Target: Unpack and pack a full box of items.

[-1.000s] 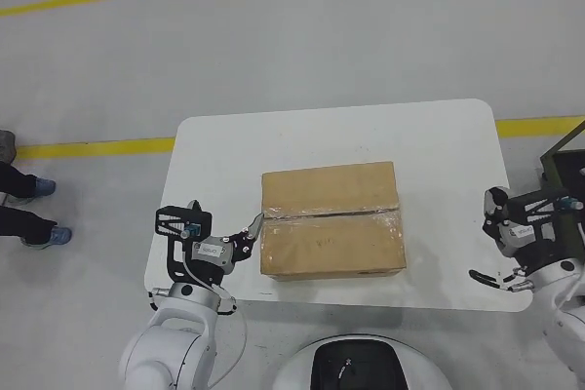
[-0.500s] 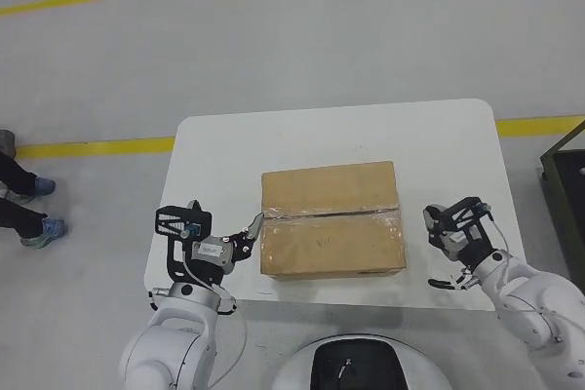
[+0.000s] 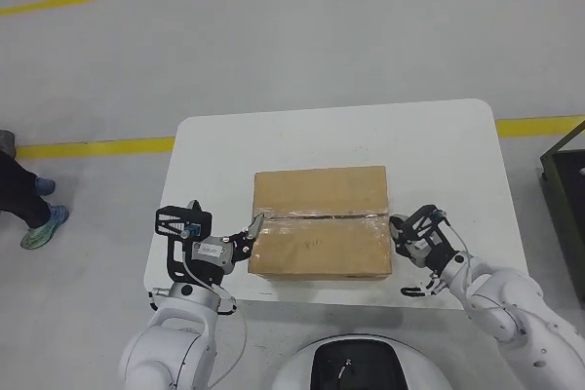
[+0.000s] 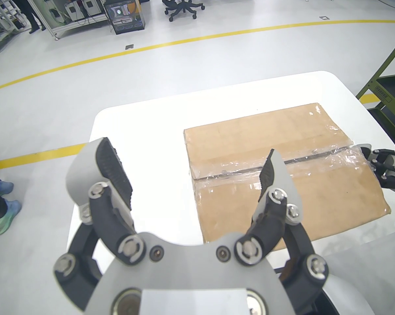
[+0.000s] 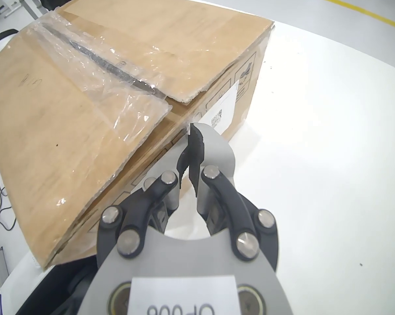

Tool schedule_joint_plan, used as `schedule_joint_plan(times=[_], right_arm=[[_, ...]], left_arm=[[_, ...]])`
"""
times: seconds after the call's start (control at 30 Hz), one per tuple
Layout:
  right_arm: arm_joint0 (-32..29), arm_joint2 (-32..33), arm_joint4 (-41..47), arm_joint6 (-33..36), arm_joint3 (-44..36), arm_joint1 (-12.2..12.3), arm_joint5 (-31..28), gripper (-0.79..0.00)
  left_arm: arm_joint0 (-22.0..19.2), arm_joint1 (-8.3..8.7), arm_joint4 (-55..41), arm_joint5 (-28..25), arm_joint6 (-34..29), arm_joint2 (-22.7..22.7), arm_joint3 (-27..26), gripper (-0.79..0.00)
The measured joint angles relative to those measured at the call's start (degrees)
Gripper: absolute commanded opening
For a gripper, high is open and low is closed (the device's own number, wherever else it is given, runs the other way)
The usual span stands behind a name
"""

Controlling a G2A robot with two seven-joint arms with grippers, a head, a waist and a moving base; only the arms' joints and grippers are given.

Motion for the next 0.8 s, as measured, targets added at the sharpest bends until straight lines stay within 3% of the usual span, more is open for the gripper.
schedule_joint_plan(times=[0.23, 0.53, 0.67, 0.8], right_arm=[[0.07, 0.16, -1.35, -0.20, -0.61, -0.04, 0.95, -0.785], [-3.58, 9.29, -0.57, -1.11, -4.24, 0.86, 1.64, -0.785], [-5.02, 12.34, -0.14, -1.54, -5.30, 1.08, 2.08, -0.785], [-6.55, 14.86, 1.18, -1.96, -6.05, 1.19, 2.47, -0.785]], left_arm=[[0.00, 0.00, 0.00, 0.00, 0.00, 0.00, 0.00, 0.000], [-0.68, 0.07, -0.39, -0.91, 0.89, 1.02, 0.00, 0.000], [-4.36, 0.13, 0.16, -3.14, -0.61, 4.87, 0.00, 0.000], [-9.30, -0.07, 0.39, -5.08, -5.26, 11.59, 0.49, 0.000]])
